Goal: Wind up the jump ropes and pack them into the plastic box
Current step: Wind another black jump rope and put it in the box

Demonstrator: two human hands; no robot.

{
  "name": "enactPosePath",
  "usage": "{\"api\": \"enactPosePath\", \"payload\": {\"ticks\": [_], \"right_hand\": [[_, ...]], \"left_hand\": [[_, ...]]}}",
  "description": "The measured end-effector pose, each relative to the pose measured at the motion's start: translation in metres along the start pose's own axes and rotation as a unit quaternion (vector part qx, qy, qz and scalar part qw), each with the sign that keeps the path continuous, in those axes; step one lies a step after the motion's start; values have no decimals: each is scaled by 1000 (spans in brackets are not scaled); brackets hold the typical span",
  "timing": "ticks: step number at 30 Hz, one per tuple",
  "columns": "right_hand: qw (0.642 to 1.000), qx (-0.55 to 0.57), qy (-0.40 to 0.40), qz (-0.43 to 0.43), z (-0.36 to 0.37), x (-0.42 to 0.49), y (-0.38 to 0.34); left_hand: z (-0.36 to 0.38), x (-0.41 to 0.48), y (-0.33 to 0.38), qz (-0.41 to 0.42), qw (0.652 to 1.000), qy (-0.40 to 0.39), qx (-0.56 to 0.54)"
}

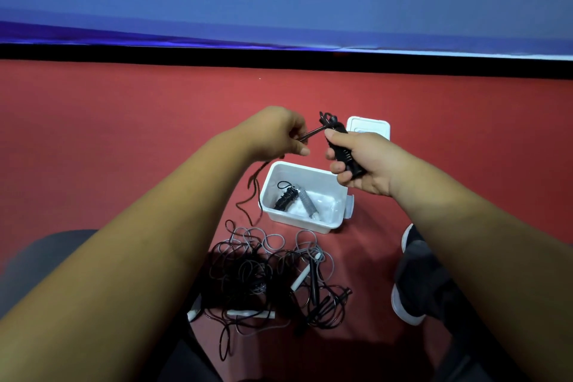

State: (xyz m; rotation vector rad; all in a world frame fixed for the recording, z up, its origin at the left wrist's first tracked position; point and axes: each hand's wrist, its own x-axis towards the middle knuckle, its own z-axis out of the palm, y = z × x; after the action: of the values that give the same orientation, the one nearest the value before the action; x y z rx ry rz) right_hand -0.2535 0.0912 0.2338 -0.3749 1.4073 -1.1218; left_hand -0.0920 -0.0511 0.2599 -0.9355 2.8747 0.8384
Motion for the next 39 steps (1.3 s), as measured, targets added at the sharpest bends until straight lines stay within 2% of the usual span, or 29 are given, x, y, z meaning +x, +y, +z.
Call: {"api": "enactPosePath", "payload": {"ticks": [3,5,9,14,19,25,39], "right_hand": [[999,44,-15,7,3,-2,-3],[998,58,-7,9,4,-3,-6],[997,73,13,5,2,-5,-9],[996,87,-15,-10,-1,-6,-12],[998,57,-6,-11,3,-11,-14],[997,73,-15,-9,4,-14,-18],[992,122,-23,8,4,-13,-19]], "left_hand": [[9,-3,0,-3,999,-12,-40],[12,-4,3,7,995,-11,-94],[6,-5,6,37,991,-9,-129],[3,-7,6,29,974,5,-223],[2,-4,3,15,975,53,-213],[3,-3,7,28,966,87,-243],[6,0,0,21,967,87,-237]]}}
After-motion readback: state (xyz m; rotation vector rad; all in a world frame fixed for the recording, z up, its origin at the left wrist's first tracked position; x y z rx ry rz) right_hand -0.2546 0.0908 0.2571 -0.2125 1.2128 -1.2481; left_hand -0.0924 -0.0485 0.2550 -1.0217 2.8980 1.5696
